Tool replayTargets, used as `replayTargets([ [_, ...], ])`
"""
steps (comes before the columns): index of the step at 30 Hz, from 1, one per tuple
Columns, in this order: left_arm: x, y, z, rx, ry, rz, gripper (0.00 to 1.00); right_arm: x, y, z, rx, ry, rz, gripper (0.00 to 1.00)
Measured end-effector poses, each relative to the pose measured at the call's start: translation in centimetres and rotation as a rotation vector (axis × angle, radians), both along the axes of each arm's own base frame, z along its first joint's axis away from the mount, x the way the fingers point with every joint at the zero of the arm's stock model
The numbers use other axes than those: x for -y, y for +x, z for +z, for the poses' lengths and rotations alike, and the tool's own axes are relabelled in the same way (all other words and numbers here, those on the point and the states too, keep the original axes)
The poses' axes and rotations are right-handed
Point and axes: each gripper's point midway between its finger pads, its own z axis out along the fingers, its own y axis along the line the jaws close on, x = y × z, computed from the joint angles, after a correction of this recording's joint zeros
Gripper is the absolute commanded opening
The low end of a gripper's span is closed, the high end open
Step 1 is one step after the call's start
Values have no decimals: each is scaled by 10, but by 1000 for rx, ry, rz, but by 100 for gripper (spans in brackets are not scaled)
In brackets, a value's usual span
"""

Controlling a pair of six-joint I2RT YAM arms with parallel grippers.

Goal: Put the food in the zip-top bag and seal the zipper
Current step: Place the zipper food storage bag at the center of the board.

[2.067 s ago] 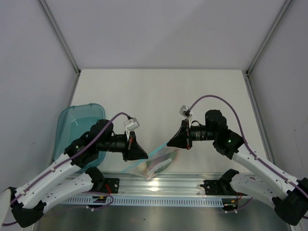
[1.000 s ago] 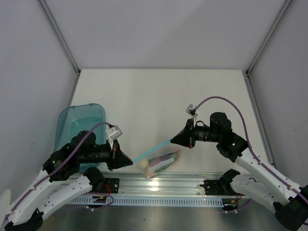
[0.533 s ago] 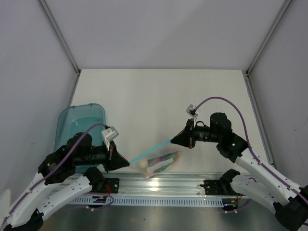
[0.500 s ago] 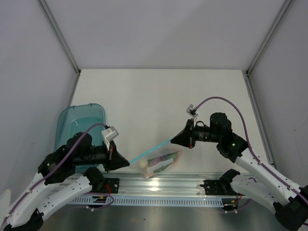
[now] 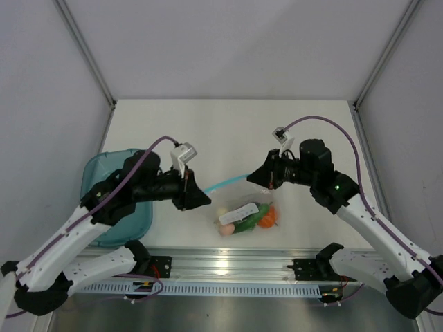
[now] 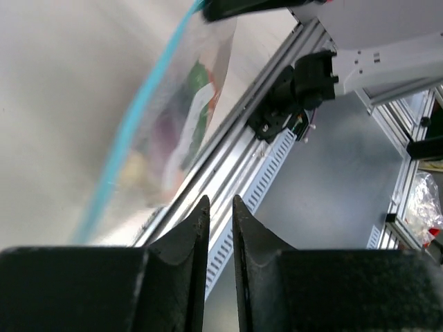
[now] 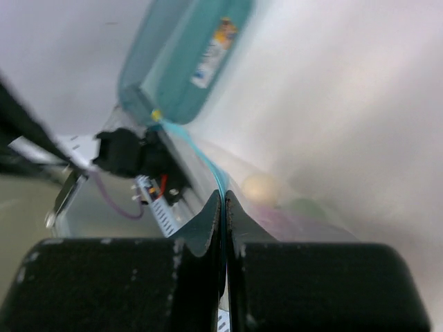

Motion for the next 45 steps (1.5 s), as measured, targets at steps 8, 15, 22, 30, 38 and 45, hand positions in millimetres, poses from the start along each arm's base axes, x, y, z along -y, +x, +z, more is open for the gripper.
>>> replayTargets([
  [8,35,73,-36,-83,63,85,11,32,63,-82,-244,-160,-263,0],
  [15,36,109,-24,1,-7,172,43,68,111,-113,-337,-175,-434,0],
  [22,13,85,41,216,-190,195,52,91,159,-167,-419,-256,-563,0],
  [30,-16,46,44,281,-255,195,64,96,197,-209,-448,-332,-620,20],
  [38,-37,26,-5,211,-193,227,99,107,205,-211,-384,-409,-660,99],
  [45,-41,23,-21,181,-164,237,99,121,192,-180,-295,-488,-719,99],
])
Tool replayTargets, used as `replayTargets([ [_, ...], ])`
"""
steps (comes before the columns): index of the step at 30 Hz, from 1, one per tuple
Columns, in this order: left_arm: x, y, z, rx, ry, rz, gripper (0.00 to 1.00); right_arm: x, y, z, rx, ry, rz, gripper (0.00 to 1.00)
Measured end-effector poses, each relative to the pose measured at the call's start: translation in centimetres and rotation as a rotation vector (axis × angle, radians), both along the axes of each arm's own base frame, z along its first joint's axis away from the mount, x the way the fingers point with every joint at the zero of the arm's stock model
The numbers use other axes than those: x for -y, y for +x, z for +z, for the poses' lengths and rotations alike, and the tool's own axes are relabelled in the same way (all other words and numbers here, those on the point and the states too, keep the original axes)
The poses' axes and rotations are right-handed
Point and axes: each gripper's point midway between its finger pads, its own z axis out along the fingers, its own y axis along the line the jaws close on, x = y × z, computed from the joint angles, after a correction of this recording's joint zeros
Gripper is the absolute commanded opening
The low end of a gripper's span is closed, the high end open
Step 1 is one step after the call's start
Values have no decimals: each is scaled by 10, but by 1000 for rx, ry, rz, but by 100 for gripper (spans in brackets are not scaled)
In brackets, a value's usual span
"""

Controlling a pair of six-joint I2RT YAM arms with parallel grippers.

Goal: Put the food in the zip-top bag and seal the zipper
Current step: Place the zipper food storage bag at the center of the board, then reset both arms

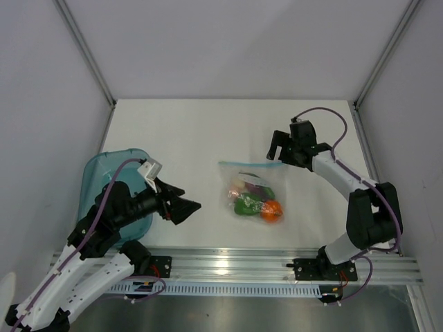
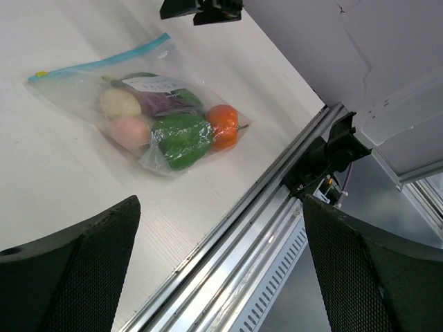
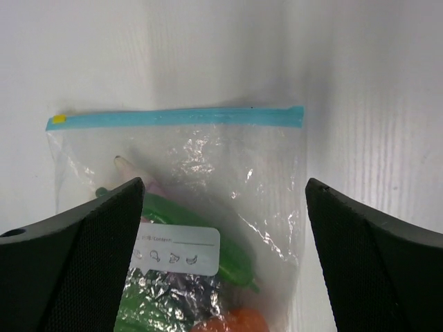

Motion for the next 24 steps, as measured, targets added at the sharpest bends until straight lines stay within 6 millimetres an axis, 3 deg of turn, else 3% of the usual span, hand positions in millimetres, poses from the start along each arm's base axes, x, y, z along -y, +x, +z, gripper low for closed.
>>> replayTargets([
  [6,-2,-3,-8,-29,-15,13,99,10,-26,53,95,-18,-31,99],
  [9,-3,-5,-13,-56,-30,24,100,12,-47,67,109,-12,-47,99],
  [15,-1,-10,-36,-120,-63,26,99,-8,-114,70,74,9,-9,99],
  [21,14,-16,-62,-192,-147,-31,99,-31,-175,69,70,75,69,99],
  [24,24,-22,-65,-182,-249,-93,99,-56,-209,71,151,128,220,99],
])
